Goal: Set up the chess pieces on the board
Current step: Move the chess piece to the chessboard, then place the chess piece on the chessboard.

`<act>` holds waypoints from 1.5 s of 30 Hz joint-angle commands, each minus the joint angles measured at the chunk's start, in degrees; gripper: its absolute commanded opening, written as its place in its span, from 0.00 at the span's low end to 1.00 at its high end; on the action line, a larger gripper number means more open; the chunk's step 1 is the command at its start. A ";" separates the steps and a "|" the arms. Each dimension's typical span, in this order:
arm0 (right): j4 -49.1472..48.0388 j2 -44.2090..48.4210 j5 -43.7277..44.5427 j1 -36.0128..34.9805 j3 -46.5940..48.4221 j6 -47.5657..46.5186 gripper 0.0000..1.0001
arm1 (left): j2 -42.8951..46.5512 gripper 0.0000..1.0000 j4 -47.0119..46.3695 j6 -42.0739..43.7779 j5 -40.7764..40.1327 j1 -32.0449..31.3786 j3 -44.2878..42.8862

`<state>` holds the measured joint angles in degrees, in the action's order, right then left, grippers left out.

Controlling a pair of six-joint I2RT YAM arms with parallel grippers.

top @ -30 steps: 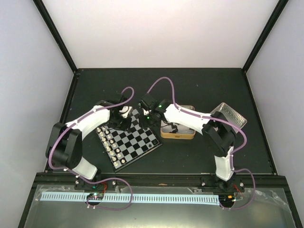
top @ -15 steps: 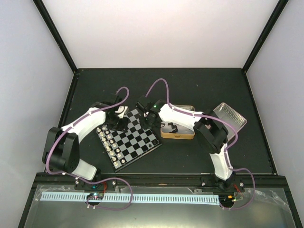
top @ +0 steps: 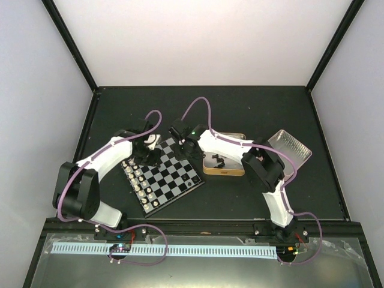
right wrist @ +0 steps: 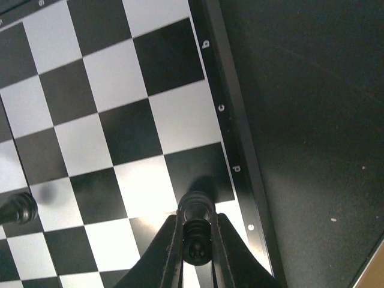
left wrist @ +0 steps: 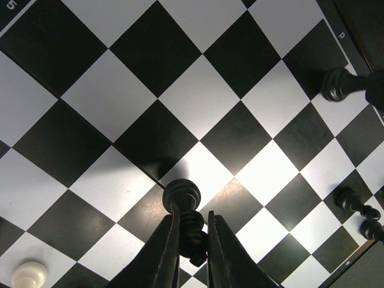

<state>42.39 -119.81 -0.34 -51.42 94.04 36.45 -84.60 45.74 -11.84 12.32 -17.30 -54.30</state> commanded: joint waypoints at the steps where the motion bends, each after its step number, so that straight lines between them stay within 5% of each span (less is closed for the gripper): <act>1: -0.22 -2.22 3.70 -0.24 2.90 0.25 0.08 | 1.62 0.07 -0.30 0.00 0.91 0.67 0.21; 15: -1.26 -1.44 3.39 -0.20 3.61 0.33 0.33 | 1.87 0.07 -0.12 -0.03 2.16 0.64 0.08; 22: -9.59 8.28 -1.83 1.77 -6.16 3.76 0.45 | 3.15 0.07 -0.24 -0.66 6.03 0.45 -0.11; 35: -18.75 24.82 -1.92 9.24 -25.68 12.16 0.46 | -3.59 0.08 0.53 -3.94 1.01 -11.35 -8.16; 45: -19.19 28.18 -1.74 11.87 -30.90 11.73 0.46 | -14.33 0.09 1.84 -3.71 -3.79 -16.87 -17.76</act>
<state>25.17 -93.03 -2.70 -40.01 63.79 47.90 -95.98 46.26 -15.11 11.75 -32.77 -67.96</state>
